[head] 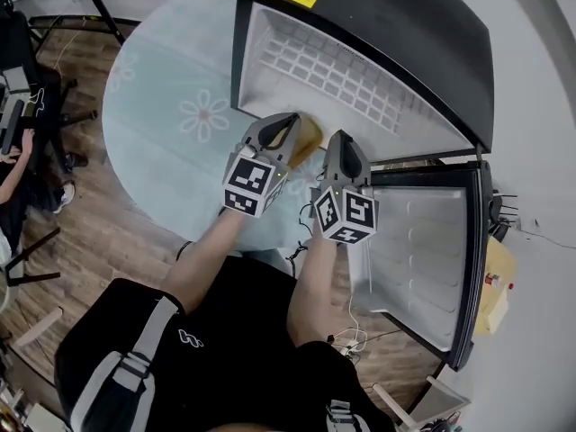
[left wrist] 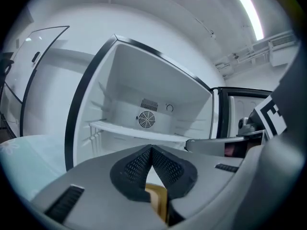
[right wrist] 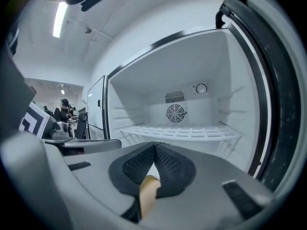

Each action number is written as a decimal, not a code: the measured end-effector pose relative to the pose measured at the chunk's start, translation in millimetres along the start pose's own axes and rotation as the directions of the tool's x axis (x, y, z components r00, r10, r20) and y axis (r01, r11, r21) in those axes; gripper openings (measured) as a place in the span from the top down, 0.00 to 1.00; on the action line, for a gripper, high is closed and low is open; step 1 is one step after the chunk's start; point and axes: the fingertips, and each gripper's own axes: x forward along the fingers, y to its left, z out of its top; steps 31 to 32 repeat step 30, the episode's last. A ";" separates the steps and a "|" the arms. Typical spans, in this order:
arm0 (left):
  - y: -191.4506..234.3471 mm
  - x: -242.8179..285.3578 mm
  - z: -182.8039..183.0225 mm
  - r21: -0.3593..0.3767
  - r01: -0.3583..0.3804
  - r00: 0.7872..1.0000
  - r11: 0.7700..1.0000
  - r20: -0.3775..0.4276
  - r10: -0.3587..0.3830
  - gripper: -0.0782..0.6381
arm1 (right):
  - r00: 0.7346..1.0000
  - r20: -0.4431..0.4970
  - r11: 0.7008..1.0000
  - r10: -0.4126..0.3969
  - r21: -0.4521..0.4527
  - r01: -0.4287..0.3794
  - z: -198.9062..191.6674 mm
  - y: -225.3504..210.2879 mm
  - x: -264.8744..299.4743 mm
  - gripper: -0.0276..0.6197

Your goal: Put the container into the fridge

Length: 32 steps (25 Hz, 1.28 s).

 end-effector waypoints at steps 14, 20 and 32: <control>-19.0 -40.2 64.6 0.054 0.023 0.992 0.998 0.119 -0.030 0.89 | 0.990 0.135 0.999 0.045 -0.030 -0.041 45.3 25.2 -33.0 0.95; -24.6 -42.8 70.5 0.044 0.046 0.989 0.998 0.141 -0.052 0.89 | 0.984 0.174 0.998 0.043 -0.055 -0.034 65.5 26.7 -36.9 0.95; -18.5 -47.0 68.0 0.038 0.024 0.991 0.999 0.130 -0.029 0.89 | 0.985 0.167 0.997 0.050 -0.069 -0.039 62.1 35.0 -40.8 0.95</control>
